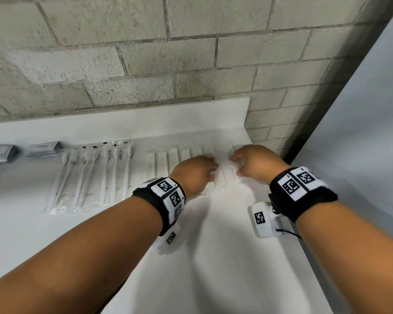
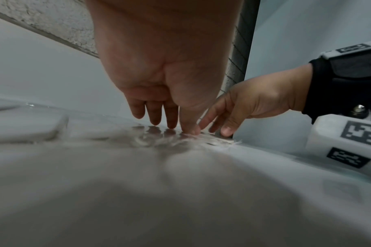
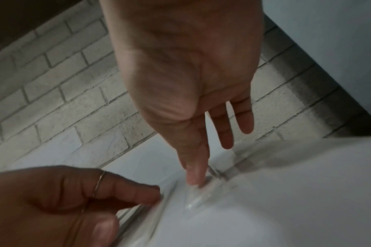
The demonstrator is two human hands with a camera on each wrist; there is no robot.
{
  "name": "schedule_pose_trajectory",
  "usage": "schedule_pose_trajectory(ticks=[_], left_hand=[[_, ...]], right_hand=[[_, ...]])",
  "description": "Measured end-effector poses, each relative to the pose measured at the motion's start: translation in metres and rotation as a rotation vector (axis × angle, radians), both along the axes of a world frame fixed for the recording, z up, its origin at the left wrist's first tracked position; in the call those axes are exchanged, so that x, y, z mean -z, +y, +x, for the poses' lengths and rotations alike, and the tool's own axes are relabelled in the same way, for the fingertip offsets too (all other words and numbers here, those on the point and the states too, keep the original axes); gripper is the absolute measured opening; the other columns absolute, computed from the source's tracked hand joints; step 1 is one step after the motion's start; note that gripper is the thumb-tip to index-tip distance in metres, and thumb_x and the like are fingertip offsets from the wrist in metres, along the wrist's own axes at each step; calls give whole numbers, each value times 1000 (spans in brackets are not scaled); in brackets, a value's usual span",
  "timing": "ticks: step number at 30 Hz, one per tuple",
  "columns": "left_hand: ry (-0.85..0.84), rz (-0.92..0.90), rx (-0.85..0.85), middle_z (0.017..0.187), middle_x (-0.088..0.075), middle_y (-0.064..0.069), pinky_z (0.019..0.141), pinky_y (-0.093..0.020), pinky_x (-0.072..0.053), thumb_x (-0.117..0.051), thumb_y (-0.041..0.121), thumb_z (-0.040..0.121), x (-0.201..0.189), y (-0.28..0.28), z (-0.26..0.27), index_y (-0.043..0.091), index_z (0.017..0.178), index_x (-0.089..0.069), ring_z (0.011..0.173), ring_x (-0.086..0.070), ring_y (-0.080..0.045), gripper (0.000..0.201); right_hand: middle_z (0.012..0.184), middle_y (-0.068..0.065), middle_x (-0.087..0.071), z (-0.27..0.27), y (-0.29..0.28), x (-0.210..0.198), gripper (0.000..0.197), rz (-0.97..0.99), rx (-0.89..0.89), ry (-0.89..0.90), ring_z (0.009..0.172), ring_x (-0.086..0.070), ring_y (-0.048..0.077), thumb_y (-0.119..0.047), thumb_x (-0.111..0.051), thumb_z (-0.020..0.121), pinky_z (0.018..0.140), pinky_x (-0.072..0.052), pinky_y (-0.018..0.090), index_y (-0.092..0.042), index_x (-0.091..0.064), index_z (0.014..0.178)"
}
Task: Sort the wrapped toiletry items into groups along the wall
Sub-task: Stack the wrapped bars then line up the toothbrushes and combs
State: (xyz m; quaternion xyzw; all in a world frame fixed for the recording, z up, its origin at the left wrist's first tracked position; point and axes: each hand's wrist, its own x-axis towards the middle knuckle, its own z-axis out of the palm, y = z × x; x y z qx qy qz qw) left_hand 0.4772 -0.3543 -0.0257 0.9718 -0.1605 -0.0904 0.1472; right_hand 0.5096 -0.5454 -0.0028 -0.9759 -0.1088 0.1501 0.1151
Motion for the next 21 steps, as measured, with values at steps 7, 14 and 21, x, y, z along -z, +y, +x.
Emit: schedule_pose_trajectory(ticks=[7,14,21], left_hand=[[-6,-6,-67,148,-41,7,108,-30,-35,-60,47,84,0,-3,-5,29,134,-53,134,-40,-13,53],[-13,-56,-113,139,-50,9,104,-28,-39,-61,39,84,1,-5,-4,30,126,-58,127,-48,-12,43],[28,40,-51,154,-33,4,117,-36,-20,-59,49,86,-7,-14,-8,27,143,-42,141,-28,-14,64]], right_hand=[[127,-4,-61,-8,16,4,51,-29,-69,3,114,-57,20,-21,-78,73,91,-43,26,-26,-64,122],[133,-2,-58,-13,14,5,61,67,-45,1,120,-55,19,-19,-79,73,95,-39,23,-23,-59,130],[140,-3,-54,-12,12,6,59,72,-57,1,124,-53,19,-23,-79,73,104,-41,31,-23,-60,130]])
